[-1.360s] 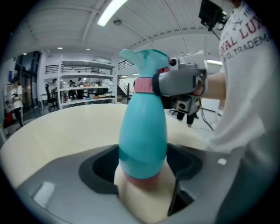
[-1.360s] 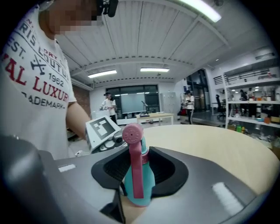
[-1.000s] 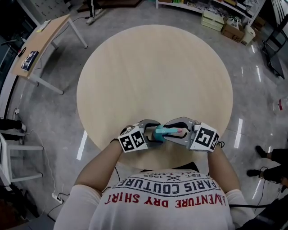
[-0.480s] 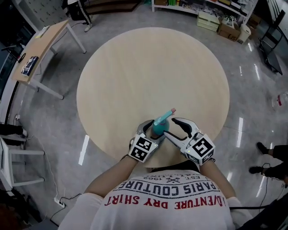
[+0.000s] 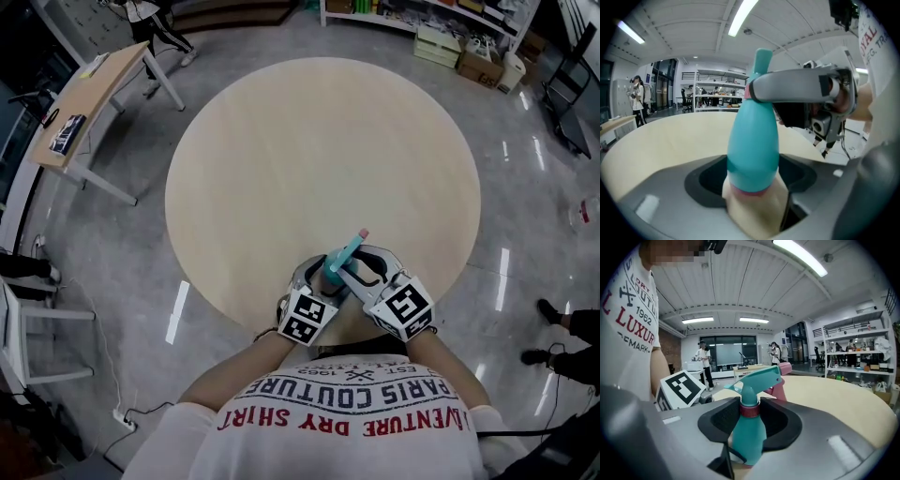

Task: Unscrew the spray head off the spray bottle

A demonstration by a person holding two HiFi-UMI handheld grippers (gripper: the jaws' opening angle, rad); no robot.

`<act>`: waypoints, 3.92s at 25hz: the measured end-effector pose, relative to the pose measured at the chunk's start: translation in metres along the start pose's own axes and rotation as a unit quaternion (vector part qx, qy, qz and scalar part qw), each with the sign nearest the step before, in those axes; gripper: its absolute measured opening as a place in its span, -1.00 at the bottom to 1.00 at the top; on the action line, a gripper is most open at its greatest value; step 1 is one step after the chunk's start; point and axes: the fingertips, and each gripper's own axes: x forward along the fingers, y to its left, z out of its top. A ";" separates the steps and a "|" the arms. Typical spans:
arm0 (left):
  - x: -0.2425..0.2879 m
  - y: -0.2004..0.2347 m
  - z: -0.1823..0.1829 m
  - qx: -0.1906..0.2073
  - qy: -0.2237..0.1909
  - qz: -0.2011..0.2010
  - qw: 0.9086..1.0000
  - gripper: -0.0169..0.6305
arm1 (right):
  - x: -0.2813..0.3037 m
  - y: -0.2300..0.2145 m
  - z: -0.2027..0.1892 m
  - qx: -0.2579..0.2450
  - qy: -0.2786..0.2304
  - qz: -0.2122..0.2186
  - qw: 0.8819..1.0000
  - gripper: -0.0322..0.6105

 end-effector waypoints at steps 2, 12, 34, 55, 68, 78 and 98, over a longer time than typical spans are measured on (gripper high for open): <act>-0.003 -0.004 -0.003 0.025 0.000 -0.032 0.999 0.10 | -0.002 0.007 -0.001 -0.016 0.009 0.040 0.999 -0.48; -0.023 -0.019 -0.023 0.194 0.074 -0.279 0.937 0.05 | -0.015 0.037 -0.010 -0.071 0.036 0.252 0.964 -0.48; 0.012 -0.014 0.002 -0.001 0.012 -0.028 1.000 0.05 | -0.010 -0.022 -0.003 0.043 -0.005 -0.098 0.994 -0.45; 0.006 -0.014 -0.004 0.172 0.058 -0.229 0.956 0.11 | -0.011 0.012 -0.001 -0.025 0.016 0.198 0.980 -0.26; 0.021 0.010 0.007 0.007 0.041 0.013 0.999 0.12 | 0.008 -0.016 0.003 -0.014 -0.003 -0.051 0.999 -0.39; 0.004 -0.007 -0.007 0.092 0.029 -0.141 0.985 0.12 | 0.000 0.009 -0.003 -0.042 0.025 0.111 0.993 -0.46; -0.023 -0.015 -0.027 0.174 0.043 -0.239 0.954 0.11 | -0.008 0.043 -0.008 -0.066 0.030 0.223 0.972 -0.48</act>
